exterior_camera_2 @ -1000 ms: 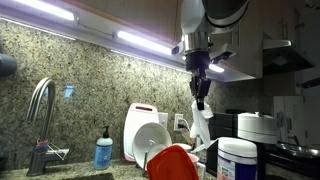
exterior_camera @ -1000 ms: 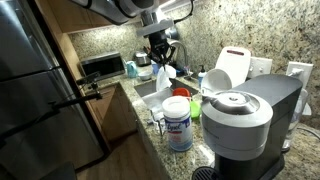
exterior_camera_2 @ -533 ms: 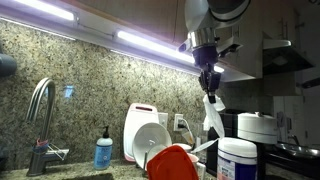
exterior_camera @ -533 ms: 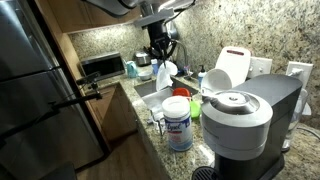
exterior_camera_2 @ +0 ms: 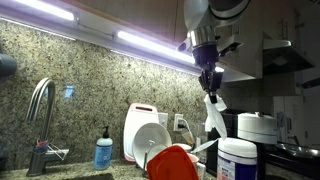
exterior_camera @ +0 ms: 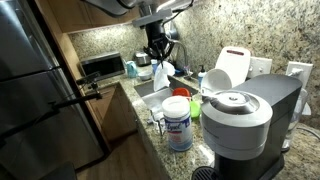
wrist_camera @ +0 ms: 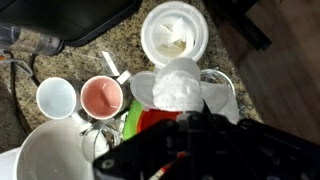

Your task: Remove a wipe from the container

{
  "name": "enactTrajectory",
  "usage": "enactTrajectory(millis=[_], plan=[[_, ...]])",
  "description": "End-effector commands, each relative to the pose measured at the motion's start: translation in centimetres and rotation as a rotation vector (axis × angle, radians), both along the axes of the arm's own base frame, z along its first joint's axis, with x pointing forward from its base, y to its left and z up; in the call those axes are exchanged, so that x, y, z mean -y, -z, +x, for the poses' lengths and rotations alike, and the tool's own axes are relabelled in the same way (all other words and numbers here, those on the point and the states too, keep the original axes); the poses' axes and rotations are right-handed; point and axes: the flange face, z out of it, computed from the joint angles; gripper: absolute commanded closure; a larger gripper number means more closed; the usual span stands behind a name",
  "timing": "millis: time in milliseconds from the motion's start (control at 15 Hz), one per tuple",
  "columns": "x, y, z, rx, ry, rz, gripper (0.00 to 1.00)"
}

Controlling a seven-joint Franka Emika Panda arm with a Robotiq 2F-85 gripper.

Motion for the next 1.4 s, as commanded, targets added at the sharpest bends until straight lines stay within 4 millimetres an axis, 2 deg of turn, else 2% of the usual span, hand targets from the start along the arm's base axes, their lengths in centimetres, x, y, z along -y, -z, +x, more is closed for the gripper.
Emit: enactTrajectory(millis=[0, 267, 600, 867, 1067, 1267, 1333], plan=[[-2.8, -1.1, 0.6, -0.005, -0.069, -0.012, 0.99], [-6.3, -2.6, 1.2, 0.055, -0.161, -0.025, 0.99], [-11.8, -4.4, 2.1, 0.173, -0.406, -0.01, 0.99], [-15.3, -4.9, 2.9, 0.279, -0.598, 0.075, 0.99], [-16.5, -4.5, 4.1, 0.372, -0.692, 0.174, 0.99], [-16.1, -3.4, 4.9, 0.381, -0.727, 0.239, 0.99], [-15.7, -2.9, 5.0, 0.358, -0.717, 0.248, 0.73]])
